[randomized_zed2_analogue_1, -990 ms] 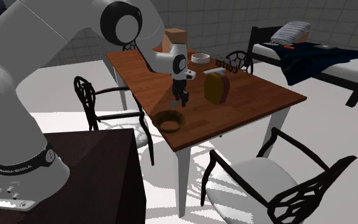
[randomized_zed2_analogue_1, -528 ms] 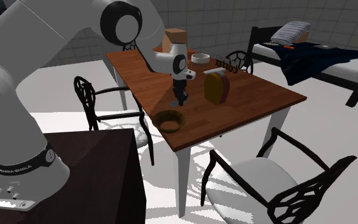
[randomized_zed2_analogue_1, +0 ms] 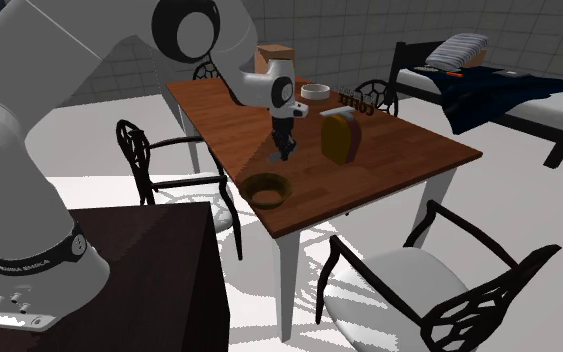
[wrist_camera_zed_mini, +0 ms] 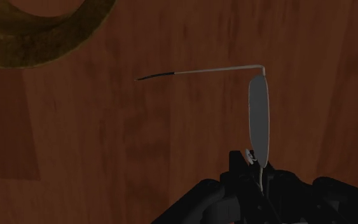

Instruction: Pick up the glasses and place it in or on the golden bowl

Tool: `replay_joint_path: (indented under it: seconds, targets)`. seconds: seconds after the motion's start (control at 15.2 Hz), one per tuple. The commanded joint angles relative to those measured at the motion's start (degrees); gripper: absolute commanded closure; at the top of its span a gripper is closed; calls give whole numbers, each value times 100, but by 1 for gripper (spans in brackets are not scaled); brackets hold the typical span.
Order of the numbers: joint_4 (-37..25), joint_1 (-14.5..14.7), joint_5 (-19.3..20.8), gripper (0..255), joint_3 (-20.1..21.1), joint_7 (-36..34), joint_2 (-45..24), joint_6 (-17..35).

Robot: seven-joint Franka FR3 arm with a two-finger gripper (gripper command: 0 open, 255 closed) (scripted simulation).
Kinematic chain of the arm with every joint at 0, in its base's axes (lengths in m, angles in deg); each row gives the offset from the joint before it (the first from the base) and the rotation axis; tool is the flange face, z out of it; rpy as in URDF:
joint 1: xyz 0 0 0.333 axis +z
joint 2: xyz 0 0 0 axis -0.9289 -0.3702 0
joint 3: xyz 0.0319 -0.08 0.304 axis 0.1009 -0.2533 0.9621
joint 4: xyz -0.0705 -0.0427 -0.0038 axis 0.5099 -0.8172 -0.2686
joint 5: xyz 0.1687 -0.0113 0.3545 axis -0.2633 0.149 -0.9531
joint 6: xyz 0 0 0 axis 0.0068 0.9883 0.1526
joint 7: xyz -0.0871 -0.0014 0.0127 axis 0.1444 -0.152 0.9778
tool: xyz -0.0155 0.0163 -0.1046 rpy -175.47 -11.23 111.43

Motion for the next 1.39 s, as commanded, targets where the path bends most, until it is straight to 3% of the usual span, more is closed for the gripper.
replay_joint_path:
  seconds: [0.0, 1.06, 1.32]
  targets:
    - [62, -31, -29, 255, 34, 16, 124, -66]
    - [199, -209, -302, 255, 298, 177, 940, -742]
    - [1641, -645, -366, 255, 395, 205, 1755, -106]
